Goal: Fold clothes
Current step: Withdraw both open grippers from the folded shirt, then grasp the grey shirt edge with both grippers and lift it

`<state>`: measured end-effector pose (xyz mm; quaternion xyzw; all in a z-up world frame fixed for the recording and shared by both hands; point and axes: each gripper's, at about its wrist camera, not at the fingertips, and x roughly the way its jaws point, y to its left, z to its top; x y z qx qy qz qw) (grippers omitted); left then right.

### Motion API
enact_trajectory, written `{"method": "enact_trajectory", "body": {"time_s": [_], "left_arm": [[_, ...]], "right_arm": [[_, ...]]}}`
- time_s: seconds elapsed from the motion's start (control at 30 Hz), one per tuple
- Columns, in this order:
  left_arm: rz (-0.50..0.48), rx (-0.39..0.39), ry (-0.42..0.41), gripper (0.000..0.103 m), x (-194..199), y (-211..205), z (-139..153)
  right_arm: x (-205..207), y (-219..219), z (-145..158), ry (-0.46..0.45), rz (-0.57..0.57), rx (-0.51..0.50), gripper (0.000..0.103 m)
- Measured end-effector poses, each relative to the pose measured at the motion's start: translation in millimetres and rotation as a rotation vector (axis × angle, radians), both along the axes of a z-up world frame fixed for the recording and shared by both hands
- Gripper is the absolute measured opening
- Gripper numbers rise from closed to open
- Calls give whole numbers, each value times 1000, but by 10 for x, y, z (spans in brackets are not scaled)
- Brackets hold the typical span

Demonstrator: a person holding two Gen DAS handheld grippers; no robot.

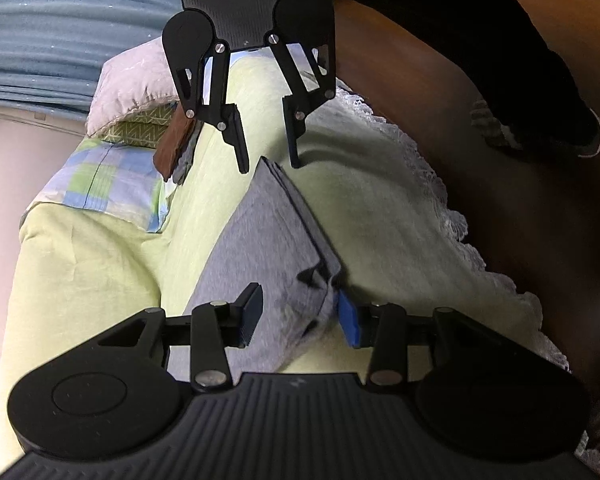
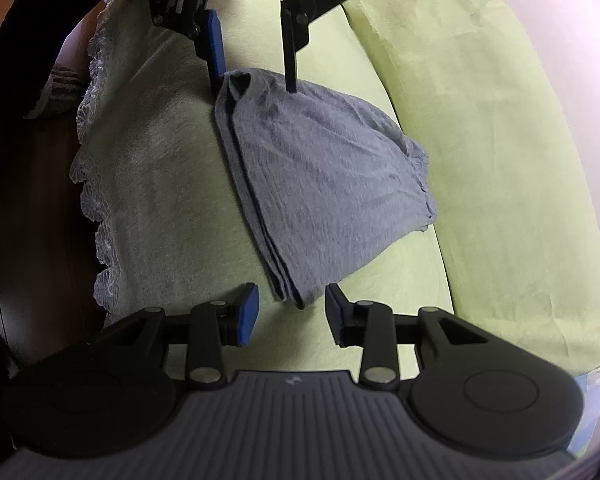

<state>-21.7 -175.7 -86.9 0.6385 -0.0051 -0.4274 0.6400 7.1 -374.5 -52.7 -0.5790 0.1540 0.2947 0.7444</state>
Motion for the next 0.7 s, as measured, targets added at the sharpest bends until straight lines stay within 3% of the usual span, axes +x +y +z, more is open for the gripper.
{"method": "enact_trajectory", "body": {"time_s": [0.17,0.27,0.43,0.6,0.7], "left_arm": [[52,-41,70,45,58,27,72],[71,-54,100,33,82,30,94],[86,-69,140,23,101,49,108],[124,-102,202,10,129,79,156],[163,-143,253,6,148,126,242]], "right_arm": [[-12,25,-19,-28,25,-18,31],[-33,53,-36,-50,49,-42,31],[-35,63,-43,-58,65,-55,29],[-67,92,-62,-41,75,-76,2],[-60,132,31,-23,62,-63,0]]}}
